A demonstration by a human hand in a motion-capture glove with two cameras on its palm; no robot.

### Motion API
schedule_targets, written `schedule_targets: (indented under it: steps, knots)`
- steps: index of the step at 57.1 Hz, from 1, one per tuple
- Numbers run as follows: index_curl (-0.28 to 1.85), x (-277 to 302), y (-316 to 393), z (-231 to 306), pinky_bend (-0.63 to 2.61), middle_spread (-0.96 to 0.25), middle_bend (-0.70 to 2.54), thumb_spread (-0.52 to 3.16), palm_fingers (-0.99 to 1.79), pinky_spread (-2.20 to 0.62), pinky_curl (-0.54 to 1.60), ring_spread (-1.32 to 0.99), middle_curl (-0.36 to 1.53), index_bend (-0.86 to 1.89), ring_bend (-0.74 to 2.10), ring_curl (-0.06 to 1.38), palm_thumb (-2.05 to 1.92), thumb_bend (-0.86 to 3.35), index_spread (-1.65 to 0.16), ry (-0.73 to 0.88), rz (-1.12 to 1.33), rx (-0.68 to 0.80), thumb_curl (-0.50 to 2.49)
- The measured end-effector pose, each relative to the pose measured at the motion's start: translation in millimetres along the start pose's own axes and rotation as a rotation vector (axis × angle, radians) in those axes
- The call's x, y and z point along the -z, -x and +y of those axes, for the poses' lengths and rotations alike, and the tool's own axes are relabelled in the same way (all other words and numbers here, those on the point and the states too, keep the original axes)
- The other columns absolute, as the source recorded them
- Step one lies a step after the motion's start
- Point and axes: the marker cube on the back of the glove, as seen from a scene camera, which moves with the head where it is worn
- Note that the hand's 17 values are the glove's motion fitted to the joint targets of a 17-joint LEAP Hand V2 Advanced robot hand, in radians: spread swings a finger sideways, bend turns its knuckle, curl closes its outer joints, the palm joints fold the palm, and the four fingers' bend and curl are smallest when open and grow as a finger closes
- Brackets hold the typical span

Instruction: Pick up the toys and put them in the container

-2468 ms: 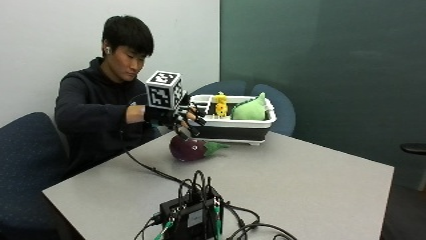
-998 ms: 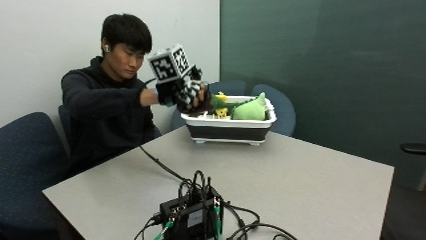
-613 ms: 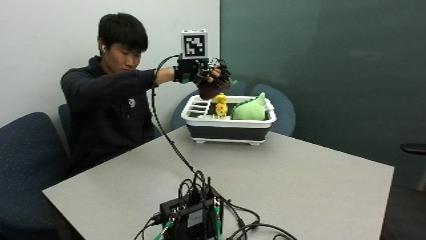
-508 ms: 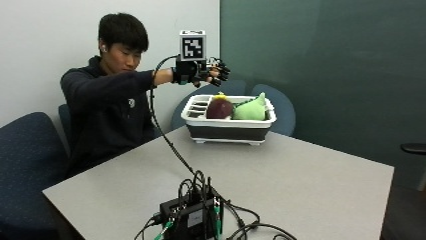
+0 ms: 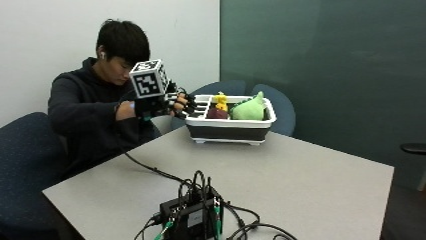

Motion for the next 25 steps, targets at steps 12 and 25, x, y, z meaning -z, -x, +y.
schedule_targets:
  steps: [12,25]
  knots:
    - [0.29,-13,-75,37,0.77,-0.05,0.25,1.32,0.01,-0.01,0.31,-0.1,0.48,0.17,0.5,0.32,0.28,-0.01,-0.27,-0.043,-0.101,-0.076,0.46]
    - [0.32,11,-146,81,0.73,-0.05,0.31,1.35,0.05,-0.01,0.31,-0.09,0.49,0.2,0.46,0.3,0.26,-0.01,-0.26,-0.236,0.036,-0.178,0.41]
